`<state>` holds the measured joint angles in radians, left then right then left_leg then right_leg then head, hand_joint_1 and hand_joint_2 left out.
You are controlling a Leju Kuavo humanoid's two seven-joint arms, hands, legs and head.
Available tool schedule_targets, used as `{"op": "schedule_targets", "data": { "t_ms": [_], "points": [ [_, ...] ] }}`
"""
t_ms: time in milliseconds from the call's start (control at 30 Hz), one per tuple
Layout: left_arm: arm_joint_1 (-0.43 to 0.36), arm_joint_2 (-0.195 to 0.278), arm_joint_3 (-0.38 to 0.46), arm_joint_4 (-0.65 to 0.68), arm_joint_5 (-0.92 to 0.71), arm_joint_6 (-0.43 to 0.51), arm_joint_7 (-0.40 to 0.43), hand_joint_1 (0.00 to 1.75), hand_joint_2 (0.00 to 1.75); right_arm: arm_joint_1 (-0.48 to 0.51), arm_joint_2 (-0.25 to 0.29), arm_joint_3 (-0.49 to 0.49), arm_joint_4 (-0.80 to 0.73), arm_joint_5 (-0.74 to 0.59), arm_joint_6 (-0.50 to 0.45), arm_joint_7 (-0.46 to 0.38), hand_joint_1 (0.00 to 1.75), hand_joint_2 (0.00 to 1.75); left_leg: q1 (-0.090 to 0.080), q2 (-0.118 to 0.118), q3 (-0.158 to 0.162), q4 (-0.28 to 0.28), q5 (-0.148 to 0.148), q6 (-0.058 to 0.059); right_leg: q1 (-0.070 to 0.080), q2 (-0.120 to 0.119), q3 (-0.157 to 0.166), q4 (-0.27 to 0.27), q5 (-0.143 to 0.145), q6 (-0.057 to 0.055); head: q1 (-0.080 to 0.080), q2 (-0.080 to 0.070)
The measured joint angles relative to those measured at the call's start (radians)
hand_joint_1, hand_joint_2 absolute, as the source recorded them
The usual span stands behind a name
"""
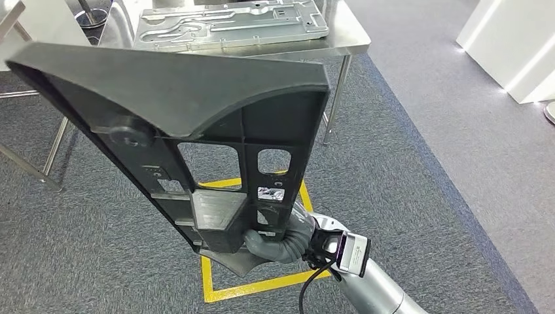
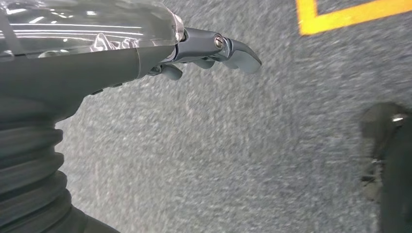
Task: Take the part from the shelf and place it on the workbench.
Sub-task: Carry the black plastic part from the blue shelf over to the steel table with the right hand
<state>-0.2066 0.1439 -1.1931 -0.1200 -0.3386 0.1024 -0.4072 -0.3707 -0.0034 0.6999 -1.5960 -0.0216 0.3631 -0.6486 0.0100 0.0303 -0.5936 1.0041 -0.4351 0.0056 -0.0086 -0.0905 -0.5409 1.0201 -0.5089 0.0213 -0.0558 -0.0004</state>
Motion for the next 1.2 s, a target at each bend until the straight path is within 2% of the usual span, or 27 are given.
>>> {"op": "schedule_targets", "data": {
  "t_ms": [67, 100, 133, 167, 200, 233, 267, 333, 367, 467, 533, 567, 633, 667, 700, 733, 800, 867, 967, 1033, 1067, 1133, 1167, 1200],
  "points": [
    [-0.003, 0.0, 0.001, 0.0, 0.0, -0.014, 0.011, 0.0, 1.75, 0.007, -0.001, -0.001, 0.001, -0.005, 0.008, -0.003, 1.75, 1.75, 0.003, -0.009, 0.001, -0.003, 0.002, 0.009, -0.005, 0.056, -0.043, 0.093, -0.055, 0.007, 0.0, 0.0],
    [-0.004, 0.0, 0.002, 0.0, 0.0, -0.02, 0.014, 0.0, 1.75, 0.012, -0.002, -0.002, 0.003, -0.006, 0.01, -0.005, 1.75, 1.75, 0.002, -0.014, 0.0, -0.003, 0.002, 0.013, -0.004, 0.073, -0.079, 0.165, -0.088, 0.008, 0.0, 0.0],
    [-0.003, 0.0, 0.002, 0.0, 0.0, -0.025, 0.015, 0.0, 1.75, 0.018, -0.003, -0.002, 0.006, -0.007, 0.012, -0.006, 1.75, 1.75, 0.001, -0.019, -0.001, -0.002, 0.002, 0.014, -0.004, 0.079, -0.113, 0.23, -0.112, 0.008, 0.0, 0.0],
    [-0.002, 0.0, 0.003, -0.001, 0.0, -0.028, 0.014, 0.0, 1.75, 0.023, -0.005, -0.002, 0.008, -0.006, 0.012, -0.006, 1.75, 1.75, -0.001, -0.026, -0.001, -0.002, 0.002, 0.015, -0.004, 0.082, -0.137, 0.271, -0.117, 0.007, 0.0, 0.0],
    [-0.001, 0.0, 0.003, -0.001, 0.0, -0.03, 0.014, 0.0, 1.75, 0.027, -0.005, -0.002, 0.011, -0.006, 0.013, -0.006, 1.75, 1.75, -0.001, -0.032, -0.001, -0.001, 0.001, 0.015, -0.004, 0.082, -0.143, 0.274, -0.103, 0.004, 0.0, 0.0],
    [-0.001, 0.0, 0.003, -0.001, 0.0, -0.031, 0.013, 0.0, 1.75, 0.029, -0.006, -0.002, 0.013, -0.006, 0.013, -0.006, 1.75, 1.75, -0.002, -0.039, 0.0, 0.0, 0.001, 0.015, -0.004, 0.082, -0.129, 0.234, -0.069, 0.001, 0.0, 0.0],
    [-0.001, 0.0, 0.003, -0.001, 0.0, -0.031, 0.013, 0.0, 1.75, 0.029, -0.006, -0.002, 0.014, -0.006, 0.014, -0.006, 1.75, 1.75, -0.002, -0.045, 0.001, 0.002, 0.0, 0.014, -0.004, 0.085, -0.099, 0.163, -0.026, -0.004, 0.0, 0.0],
    [-0.002, -0.001, 0.003, -0.001, 0.0, -0.031, 0.012, 0.0, 1.75, 0.028, -0.006, -0.002, 0.015, -0.007, 0.015, -0.007, 1.75, 1.75, -0.004, -0.055, -0.001, 0.005, -0.001, 0.008, -0.001, 0.093, -0.045, 0.036, 0.028, -0.012, 0.0, 0.0],
    [-0.002, -0.001, 0.003, -0.001, 0.0, -0.031, 0.011, 0.0, 1.75, 0.028, -0.006, -0.002, 0.015, -0.007, 0.015, -0.008, 1.75, 1.75, -0.005, -0.057, -0.003, 0.006, -0.001, 0.003, 0.001, 0.097, -0.034, 0.004, 0.037, -0.016, 0.0, 0.0],
    [0.0, -0.001, 0.003, -0.001, 0.0, -0.033, 0.009, 0.0, 1.75, 0.028, -0.005, -0.002, 0.016, -0.007, 0.015, -0.009, 1.75, 1.75, -0.003, -0.059, -0.006, 0.003, 0.0, -0.014, 0.002, 0.098, -0.032, -0.01, 0.041, -0.027, 0.0, 0.0],
    [0.0, -0.001, 0.003, -0.002, 0.0, -0.034, 0.006, 0.0, 1.75, 0.027, -0.004, -0.002, 0.016, -0.007, 0.015, -0.01, 1.75, 1.75, -0.001, -0.053, -0.019, 0.036, -0.024, -0.025, -0.002, 0.094, -0.027, -0.02, 0.046, -0.038, 0.0, 0.0],
    [-0.001, -0.001, 0.003, -0.002, 0.0, -0.035, 0.005, 0.0, 1.75, 0.028, -0.004, -0.002, 0.016, -0.007, 0.014, -0.01, 1.75, 1.75, 0.0, -0.049, -0.041, 0.085, -0.053, -0.03, -0.003, 0.092, -0.025, -0.023, 0.048, -0.041, 0.0, 0.0],
    [0.0, -0.001, 0.003, -0.002, 0.0, -0.036, 0.005, 0.0, 1.75, 0.03, -0.004, -0.002, 0.016, -0.007, 0.012, -0.01, 1.75, 1.75, 0.002, -0.043, -0.105, 0.225, -0.117, -0.038, -0.002, 0.089, -0.024, -0.023, 0.047, -0.045, 0.0, 0.0],
    [0.0, -0.001, 0.003, -0.002, 0.0, -0.037, 0.005, 0.0, 1.75, 0.033, -0.004, -0.002, 0.016, -0.007, 0.012, -0.009, 1.75, 1.75, 0.003, -0.042, -0.13, 0.277, -0.131, -0.041, -0.002, 0.088, -0.024, -0.023, 0.046, -0.045, 0.0, 0.0],
    [0.0, -0.001, 0.003, -0.002, 0.0, -0.037, 0.005, 0.0, 1.75, 0.035, -0.004, -0.002, 0.016, -0.007, 0.011, -0.009, 1.75, 1.75, 0.003, -0.04, -0.134, 0.286, -0.123, -0.042, -0.002, 0.087, -0.023, -0.022, 0.046, -0.045, 0.0, 0.0],
    [0.0, -0.001, 0.003, -0.002, 0.0, -0.037, 0.005, 0.0, 1.75, 0.037, -0.004, -0.002, 0.016, -0.007, 0.011, -0.009, 1.75, 1.75, 0.004, -0.038, -0.118, 0.255, -0.098, -0.042, -0.002, 0.087, -0.021, -0.022, 0.044, -0.044, 0.0, 0.0],
    [-0.002, 0.0, 0.003, -0.002, 0.0, -0.037, 0.005, 0.0, 1.75, 0.038, -0.003, -0.003, 0.016, -0.006, 0.01, -0.009, 1.75, 1.75, 0.004, -0.032, -0.046, 0.115, -0.033, -0.037, -0.002, 0.086, -0.017, -0.02, 0.04, -0.039, 0.0, 0.0],
    [-0.006, 0.001, 0.003, -0.002, 0.0, -0.037, 0.006, 0.0, 1.75, 0.038, -0.002, -0.005, 0.016, -0.006, 0.009, -0.009, 1.75, 1.75, -0.001, -0.029, 0.003, 0.018, -0.008, -0.025, 0.002, 0.086, -0.016, -0.017, 0.036, -0.031, 0.0, 0.0],
    [-0.008, 0.0, 0.003, -0.002, 0.0, -0.037, 0.006, 0.0, 1.75, 0.039, 0.0, -0.01, 0.012, 0.001, 0.002, -0.01, 1.75, 1.75, -0.004, -0.032, 0.009, 0.002, -0.011, -0.006, 0.004, 0.085, -0.017, -0.015, 0.031, -0.015, 0.0, 0.0],
    [-0.009, 0.0, 0.003, -0.002, 0.0, -0.037, 0.004, 0.0, 1.75, 0.039, 0.001, -0.014, 0.006, 0.003, -0.003, -0.012, 1.75, 1.75, 0.0, -0.033, 0.012, -0.003, -0.009, 0.007, 0.003, 0.086, -0.03, 0.02, 0.006, -0.004, 0.0, 0.0],
    [-0.009, 0.0, 0.003, -0.002, 0.0, -0.037, 0.004, 0.0, 1.75, 0.039, 0.001, -0.017, 0.003, 0.001, -0.002, -0.013, 1.75, 1.75, 0.001, -0.033, 0.014, -0.005, -0.009, 0.012, 0.002, 0.086, -0.052, 0.067, -0.021, 0.0, 0.0, 0.0],
    [-0.009, 0.0, 0.003, -0.002, 0.0, -0.038, 0.001, 0.0, 1.75, 0.042, 0.001, -0.02, 0.002, -0.012, 0.005, -0.014, 1.75, 1.75, -0.001, -0.032, 0.014, -0.005, -0.011, 0.018, 0.001, 0.087, -0.122, 0.205, -0.083, 0.004, 0.0, 0.0],
    [-0.009, 0.0, 0.003, -0.002, 0.0, -0.038, 0.0, 0.0, 1.75, 0.044, 0.001, -0.021, 0.002, -0.019, 0.01, -0.015, 1.75, 1.75, -0.002, -0.032, 0.015, -0.004, -0.012, 0.019, 0.001, 0.087, -0.153, 0.262, -0.098, 0.004, 0.0, 0.0],
    [-0.008, 0.0, 0.003, -0.002, 0.0, -0.039, -0.002, 0.0, 1.75, 0.045, 0.001, -0.022, 0.002, -0.025, 0.014, -0.015, 1.75, 1.75, -0.003, -0.031, 0.017, -0.004, -0.013, 0.02, 0.001, 0.087, -0.169, 0.284, -0.093, 0.003, 0.0, 0.0]
  ]
}}
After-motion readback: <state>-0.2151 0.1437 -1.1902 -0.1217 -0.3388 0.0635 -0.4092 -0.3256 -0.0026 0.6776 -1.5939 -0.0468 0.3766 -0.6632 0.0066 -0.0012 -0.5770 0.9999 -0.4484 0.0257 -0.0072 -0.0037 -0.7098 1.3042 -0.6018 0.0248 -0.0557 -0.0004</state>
